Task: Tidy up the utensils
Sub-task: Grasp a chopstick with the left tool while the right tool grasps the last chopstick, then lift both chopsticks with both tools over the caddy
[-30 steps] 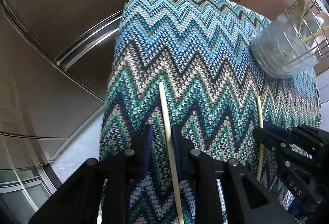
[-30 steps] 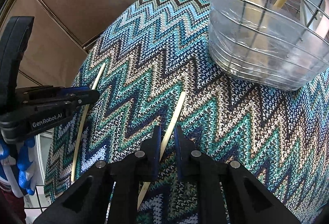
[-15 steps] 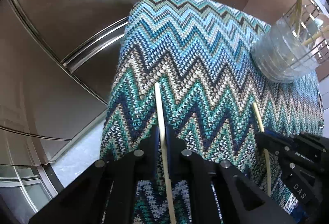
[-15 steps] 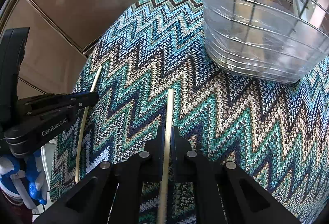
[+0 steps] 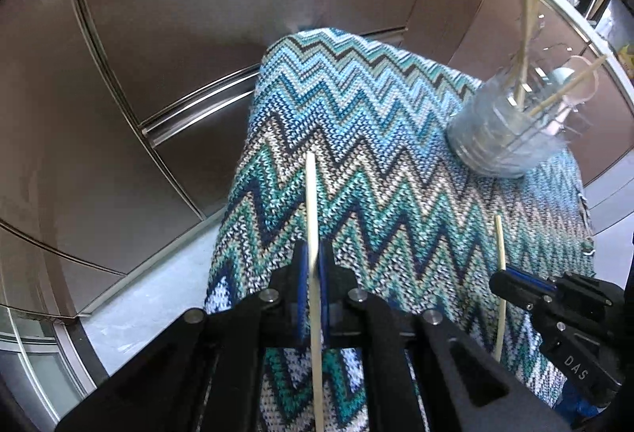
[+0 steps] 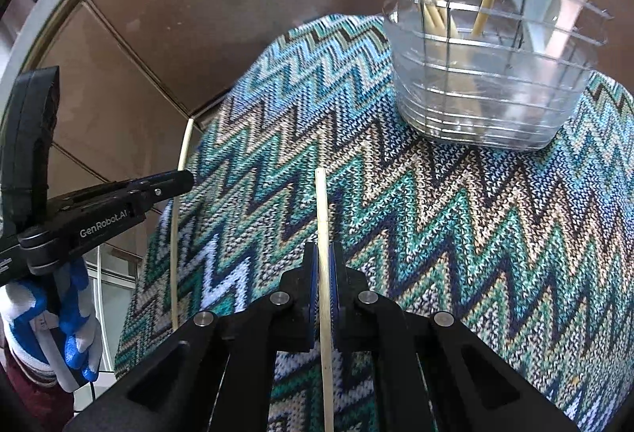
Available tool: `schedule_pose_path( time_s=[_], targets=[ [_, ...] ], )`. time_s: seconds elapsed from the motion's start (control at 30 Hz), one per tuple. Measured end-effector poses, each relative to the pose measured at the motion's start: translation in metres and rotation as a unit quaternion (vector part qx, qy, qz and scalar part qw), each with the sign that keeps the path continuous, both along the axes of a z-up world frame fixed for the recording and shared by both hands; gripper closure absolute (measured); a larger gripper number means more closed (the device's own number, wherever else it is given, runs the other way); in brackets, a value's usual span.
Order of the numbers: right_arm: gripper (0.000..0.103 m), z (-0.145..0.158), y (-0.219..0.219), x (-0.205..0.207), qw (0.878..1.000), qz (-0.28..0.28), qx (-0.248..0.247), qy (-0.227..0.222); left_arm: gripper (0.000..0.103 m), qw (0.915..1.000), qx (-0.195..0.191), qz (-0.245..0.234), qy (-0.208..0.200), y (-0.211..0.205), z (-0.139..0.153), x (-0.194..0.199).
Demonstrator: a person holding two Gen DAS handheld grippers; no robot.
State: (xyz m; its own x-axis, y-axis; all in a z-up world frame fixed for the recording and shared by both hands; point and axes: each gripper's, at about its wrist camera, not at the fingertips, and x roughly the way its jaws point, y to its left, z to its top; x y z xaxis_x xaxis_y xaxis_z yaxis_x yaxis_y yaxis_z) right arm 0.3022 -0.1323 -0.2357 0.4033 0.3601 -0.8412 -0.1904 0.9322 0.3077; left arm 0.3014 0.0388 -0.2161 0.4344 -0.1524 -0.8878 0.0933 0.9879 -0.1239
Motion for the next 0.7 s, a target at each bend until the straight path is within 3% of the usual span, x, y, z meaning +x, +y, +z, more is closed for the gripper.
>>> schedule_pose_path(
  time_s=[0.3,0.7],
  targets=[
    [0.097,0.035,-0.019,-0.045,0.999,-0.013,0.023,-0.048,0.098,0.9983,-0.032,0.000,-0.048,0.000,0.029,-0.028],
    [0.097,0.065,-0.022,-0.076,0.995,-0.028,0.036,-0.090,0.098,0.9949,-0.058,-0.006,-0.082,0.000,0.057,-0.056]
  ],
)
